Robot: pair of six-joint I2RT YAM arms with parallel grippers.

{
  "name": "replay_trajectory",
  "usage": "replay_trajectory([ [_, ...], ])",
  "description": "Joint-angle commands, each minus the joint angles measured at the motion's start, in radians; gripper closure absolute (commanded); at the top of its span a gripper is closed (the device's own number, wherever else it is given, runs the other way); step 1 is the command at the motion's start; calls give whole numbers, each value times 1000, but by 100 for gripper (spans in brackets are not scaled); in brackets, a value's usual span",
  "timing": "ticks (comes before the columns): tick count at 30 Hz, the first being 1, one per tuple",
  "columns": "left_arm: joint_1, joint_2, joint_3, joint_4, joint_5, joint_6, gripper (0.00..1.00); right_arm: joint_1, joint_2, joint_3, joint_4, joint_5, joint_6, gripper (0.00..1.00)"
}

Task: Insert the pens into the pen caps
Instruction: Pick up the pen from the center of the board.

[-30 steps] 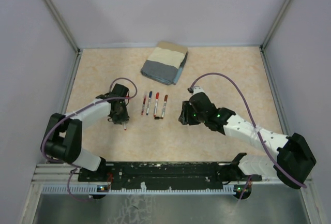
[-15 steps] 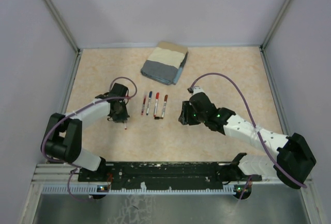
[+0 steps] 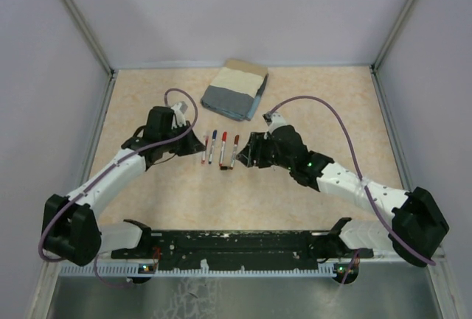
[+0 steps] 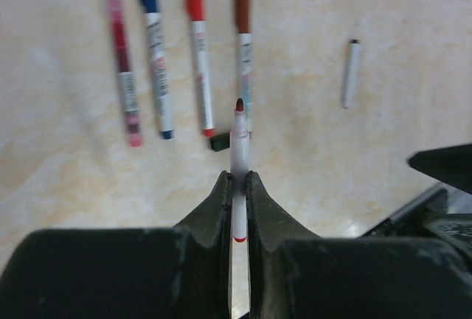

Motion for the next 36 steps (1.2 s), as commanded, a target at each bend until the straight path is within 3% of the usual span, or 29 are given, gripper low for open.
replay_trajectory([
  [1,-82,-10,29,159,154,-94,91,-4,45,-15,329,-106,68,43],
  [5,-169,8,48,234,143,-154,90,8,73,-38,466,-120,112,40],
  [10,-217,23,62,297,130,-213,90,13,106,-26,459,-120,122,40],
  [18,-222,31,83,300,111,-217,89,14,113,-44,450,-121,142,46],
  [29,-222,39,92,266,55,-201,89,13,1,-113,439,-60,149,47],
  [36,-222,39,95,272,58,-206,89,13,9,-119,444,-92,165,50],
])
